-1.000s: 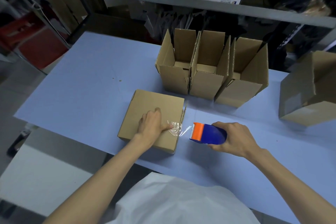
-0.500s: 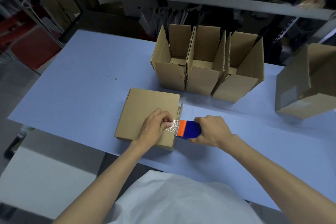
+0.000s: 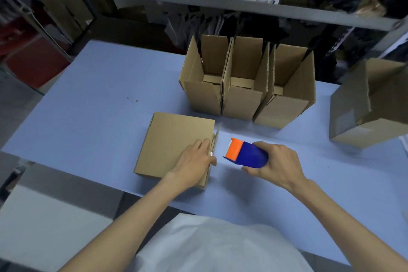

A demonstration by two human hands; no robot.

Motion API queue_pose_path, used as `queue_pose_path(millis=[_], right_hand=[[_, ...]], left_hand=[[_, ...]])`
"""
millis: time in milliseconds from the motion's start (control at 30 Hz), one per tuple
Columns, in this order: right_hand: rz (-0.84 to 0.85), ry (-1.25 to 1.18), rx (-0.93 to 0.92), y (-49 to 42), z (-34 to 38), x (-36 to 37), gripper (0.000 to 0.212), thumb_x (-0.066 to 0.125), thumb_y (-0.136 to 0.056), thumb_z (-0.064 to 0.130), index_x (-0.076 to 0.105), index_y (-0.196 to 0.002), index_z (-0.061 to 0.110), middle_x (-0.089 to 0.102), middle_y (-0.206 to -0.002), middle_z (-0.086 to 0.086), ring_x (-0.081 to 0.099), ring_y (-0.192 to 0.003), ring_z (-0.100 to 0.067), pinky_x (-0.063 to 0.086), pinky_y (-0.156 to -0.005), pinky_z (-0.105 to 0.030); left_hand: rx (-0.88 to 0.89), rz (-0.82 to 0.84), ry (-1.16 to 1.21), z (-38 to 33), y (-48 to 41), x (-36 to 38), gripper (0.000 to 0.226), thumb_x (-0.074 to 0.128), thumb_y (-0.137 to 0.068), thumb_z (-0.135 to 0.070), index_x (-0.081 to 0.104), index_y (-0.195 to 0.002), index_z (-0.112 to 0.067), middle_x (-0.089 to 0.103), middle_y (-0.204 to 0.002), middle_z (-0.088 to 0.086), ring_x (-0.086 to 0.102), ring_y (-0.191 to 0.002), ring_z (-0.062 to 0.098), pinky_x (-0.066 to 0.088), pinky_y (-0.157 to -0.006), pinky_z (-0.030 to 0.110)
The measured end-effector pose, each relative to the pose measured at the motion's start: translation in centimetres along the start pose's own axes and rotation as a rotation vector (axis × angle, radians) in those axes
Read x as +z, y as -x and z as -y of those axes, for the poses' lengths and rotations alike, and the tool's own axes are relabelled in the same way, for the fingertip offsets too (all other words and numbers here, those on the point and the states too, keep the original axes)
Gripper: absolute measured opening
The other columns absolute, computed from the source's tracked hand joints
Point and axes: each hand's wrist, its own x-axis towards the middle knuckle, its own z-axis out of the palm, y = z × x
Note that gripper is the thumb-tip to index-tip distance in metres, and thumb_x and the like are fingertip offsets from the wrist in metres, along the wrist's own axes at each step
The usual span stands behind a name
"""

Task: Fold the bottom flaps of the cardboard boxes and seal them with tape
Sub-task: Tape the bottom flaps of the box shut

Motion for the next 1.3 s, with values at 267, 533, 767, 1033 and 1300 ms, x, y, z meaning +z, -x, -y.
queue_pose_path(millis=[267,533,767,1033,1300], right_hand=[[-0.17,-0.342,-0.265,1.0,1.1,-2.8,0.07,0.077,-0.057,0.062,0.063,-0.114,0.024,0.061,-0.098,0.022,0.062,-0.081,-0.005,0.05,-0.065,-0.012],[-0.168,-0.313,-0.307,0.9,1.9,-3.1,0.075,0.075,-0.056,0.062,0.064,-0.116,0.017,0.068,-0.101,0.01,0.06,-0.083,-0.002,0.044,-0.068,-0.007],[-0.138,-0.283,-0.307,0.7,2.1,-2.8,0.076,0.076,-0.056,0.061,0.064,-0.116,0.018,0.071,-0.102,0.006,0.059,-0.083,-0.003,0.044,-0.068,-0.009],[-0.113,-0.253,-0.311,0.2,2.5,-2.2,0.077,0.075,-0.057,0.063,0.064,-0.117,0.017,0.071,-0.103,0.005,0.062,-0.084,-0.006,0.048,-0.068,-0.014],[-0.105,-0.264,-0.304,-0.1,2.7,-2.4,0.076,0.074,-0.058,0.064,0.063,-0.117,0.019,0.071,-0.103,0.007,0.06,-0.085,-0.002,0.044,-0.068,-0.009]], left_hand=[[-0.491,0.002,1.523,-2.8,-1.5,-4.8,0.033,0.041,-0.102,-0.034,0.067,-0.104,-0.014,0.07,-0.096,0.005,0.066,-0.087,0.015,0.051,-0.083,0.029],[-0.474,-0.104,1.442,-2.9,-1.0,-5.8,0.018,0.055,-0.098,-0.017,0.069,-0.101,-0.007,0.07,-0.095,0.011,0.066,-0.083,0.013,0.052,-0.062,0.016],[-0.56,-0.22,1.125,-2.6,-0.8,-6.1,0.016,0.065,-0.091,-0.018,0.073,-0.101,-0.007,0.073,-0.093,0.006,0.07,-0.085,0.017,0.056,-0.064,0.019],[-0.686,-0.199,1.108,-1.6,-0.9,-6.0,0.006,0.068,-0.089,-0.019,0.067,-0.085,-0.015,0.072,-0.084,0.007,0.071,-0.078,0.018,0.06,-0.072,0.033],[-0.68,-0.227,1.054,-1.6,-1.0,-5.8,0.013,0.068,-0.089,-0.017,0.064,-0.078,-0.022,0.066,-0.084,-0.002,0.068,-0.078,0.019,0.058,-0.067,0.032]])
